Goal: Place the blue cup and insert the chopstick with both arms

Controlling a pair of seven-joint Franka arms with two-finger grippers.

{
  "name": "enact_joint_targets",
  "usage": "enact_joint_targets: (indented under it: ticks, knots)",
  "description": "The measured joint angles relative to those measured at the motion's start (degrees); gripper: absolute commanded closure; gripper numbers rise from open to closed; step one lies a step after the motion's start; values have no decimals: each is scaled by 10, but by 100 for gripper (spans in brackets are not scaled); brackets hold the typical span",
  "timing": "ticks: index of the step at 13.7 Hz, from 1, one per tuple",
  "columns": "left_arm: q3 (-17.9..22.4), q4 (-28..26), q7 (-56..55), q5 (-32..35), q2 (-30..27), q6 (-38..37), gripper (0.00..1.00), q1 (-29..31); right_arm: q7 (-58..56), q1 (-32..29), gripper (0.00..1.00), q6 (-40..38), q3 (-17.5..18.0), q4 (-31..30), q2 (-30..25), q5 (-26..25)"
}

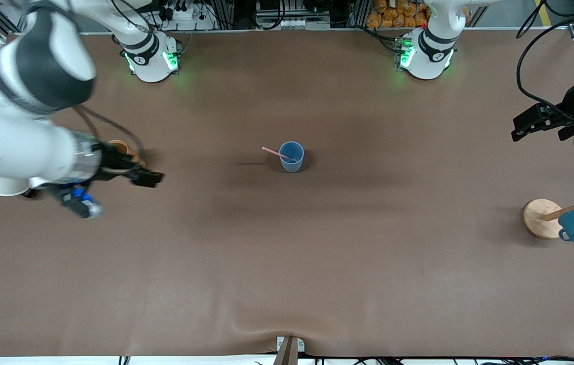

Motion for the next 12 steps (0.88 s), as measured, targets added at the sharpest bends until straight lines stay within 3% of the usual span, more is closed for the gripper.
enact_joint_targets:
  ticks: [5, 9, 12]
  knots:
    - [-1, 0, 0, 0, -7, -1, 0, -1, -241, -109, 0, -4, 58, 4, -16, -129]
    - [0, -1, 0, 0, -7, -1, 0, -1, -361, -135, 0, -38, 51, 2, -72, -148]
    - [1, -1, 1, 0, -7, -1, 0, 0, -380, -135, 0, -41, 33, -48, -137, -148]
